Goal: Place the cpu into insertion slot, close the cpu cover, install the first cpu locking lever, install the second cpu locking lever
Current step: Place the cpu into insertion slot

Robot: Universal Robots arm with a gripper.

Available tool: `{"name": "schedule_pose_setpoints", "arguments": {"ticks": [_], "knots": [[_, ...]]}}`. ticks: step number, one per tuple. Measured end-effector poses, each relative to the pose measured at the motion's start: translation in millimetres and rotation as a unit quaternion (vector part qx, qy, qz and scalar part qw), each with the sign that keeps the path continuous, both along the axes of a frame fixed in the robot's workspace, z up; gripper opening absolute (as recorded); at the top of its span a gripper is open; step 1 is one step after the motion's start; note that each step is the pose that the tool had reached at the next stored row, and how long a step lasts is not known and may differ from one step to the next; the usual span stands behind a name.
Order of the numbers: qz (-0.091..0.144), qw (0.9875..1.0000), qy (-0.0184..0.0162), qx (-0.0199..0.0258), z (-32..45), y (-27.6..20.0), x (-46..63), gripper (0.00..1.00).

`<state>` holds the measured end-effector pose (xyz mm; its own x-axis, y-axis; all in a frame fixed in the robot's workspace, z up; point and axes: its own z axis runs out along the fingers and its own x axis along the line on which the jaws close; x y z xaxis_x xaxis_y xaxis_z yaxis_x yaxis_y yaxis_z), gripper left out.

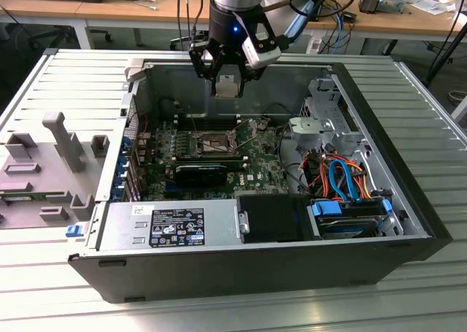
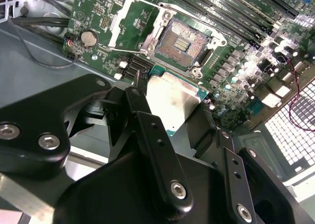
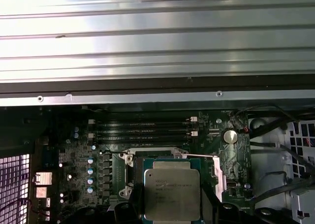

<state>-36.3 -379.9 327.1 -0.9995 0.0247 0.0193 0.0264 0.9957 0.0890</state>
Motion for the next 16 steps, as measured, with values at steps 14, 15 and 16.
{"name": "schedule_pose_setpoints", "arguments": {"ticks": [14, 15, 16], "knots": [[0.000, 1.0000, 0.0000, 0.0000, -4.6, -2.9, 0.0, 0.55], [0.000, 1.0000, 0.0000, 0.0000, -4.7, -3.0, 0.0, 0.55], [0.000, 1.0000, 0.0000, 0.0000, -4.9, -3.1, 0.0, 0.55]]}}
